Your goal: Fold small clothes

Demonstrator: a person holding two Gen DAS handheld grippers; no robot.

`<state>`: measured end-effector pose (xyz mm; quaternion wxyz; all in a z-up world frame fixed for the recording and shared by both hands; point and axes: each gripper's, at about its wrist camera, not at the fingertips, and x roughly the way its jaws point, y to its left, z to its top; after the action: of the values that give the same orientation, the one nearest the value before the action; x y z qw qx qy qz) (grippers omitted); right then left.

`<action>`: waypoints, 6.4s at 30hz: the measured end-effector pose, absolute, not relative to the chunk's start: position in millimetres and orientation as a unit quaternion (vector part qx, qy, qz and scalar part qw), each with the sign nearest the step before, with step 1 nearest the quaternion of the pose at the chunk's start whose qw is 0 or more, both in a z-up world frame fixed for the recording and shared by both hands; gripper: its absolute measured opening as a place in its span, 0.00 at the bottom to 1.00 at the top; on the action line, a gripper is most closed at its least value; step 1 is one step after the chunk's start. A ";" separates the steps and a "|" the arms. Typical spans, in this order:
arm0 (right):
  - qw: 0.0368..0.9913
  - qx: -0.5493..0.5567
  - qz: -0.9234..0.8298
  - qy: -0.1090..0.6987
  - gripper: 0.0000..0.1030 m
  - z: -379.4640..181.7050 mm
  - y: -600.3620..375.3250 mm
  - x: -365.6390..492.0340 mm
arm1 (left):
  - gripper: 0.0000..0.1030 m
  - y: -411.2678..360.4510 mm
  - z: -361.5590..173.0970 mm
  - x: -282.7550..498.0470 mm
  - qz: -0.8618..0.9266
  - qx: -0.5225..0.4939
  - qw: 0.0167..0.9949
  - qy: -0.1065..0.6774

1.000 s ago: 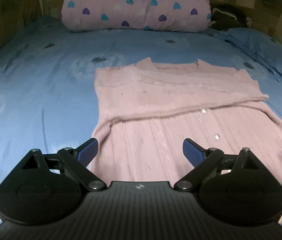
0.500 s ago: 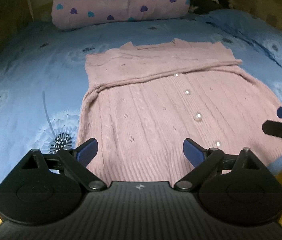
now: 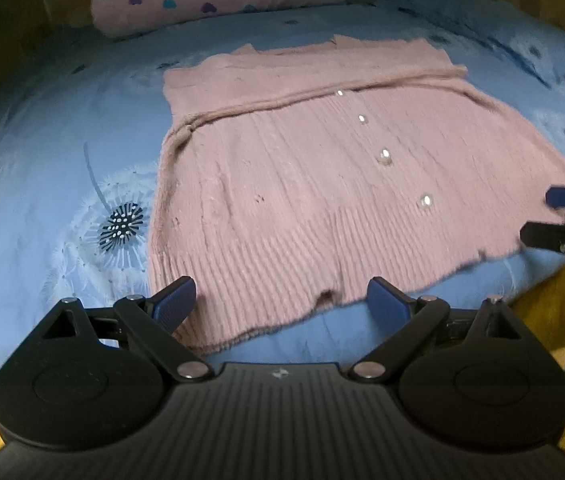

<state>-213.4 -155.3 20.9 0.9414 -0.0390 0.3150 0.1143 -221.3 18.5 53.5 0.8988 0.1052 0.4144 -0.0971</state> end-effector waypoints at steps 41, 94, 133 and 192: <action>0.960 -0.079 0.038 0.267 0.14 -7.5 -142.7 -192.1 | 0.20 6.2 37.2 -188.6 -0.075 0.088 0.927 0.356; 0.954 -0.207 0.030 0.213 0.15 -10.3 -131.1 132.5 | 0.48 -29.2 27.4 173.3 0.013 0.141 0.945 0.295; 0.937 -0.151 0.139 0.282 0.52 11.4 -153.7 75.5 | 0.49 -0.9 41.0 96.9 -0.068 0.142 0.936 0.314; 0.962 0.006 -0.062 0.266 0.47 -6.9 -248.9 118.3 | 0.80 55.1 32.1 122.2 0.075 0.089 0.934 0.337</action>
<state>118.3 -248.9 -6.9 0.9619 0.0058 0.2662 -0.0623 122.2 55.1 32.1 0.9343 0.0890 0.3369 0.0751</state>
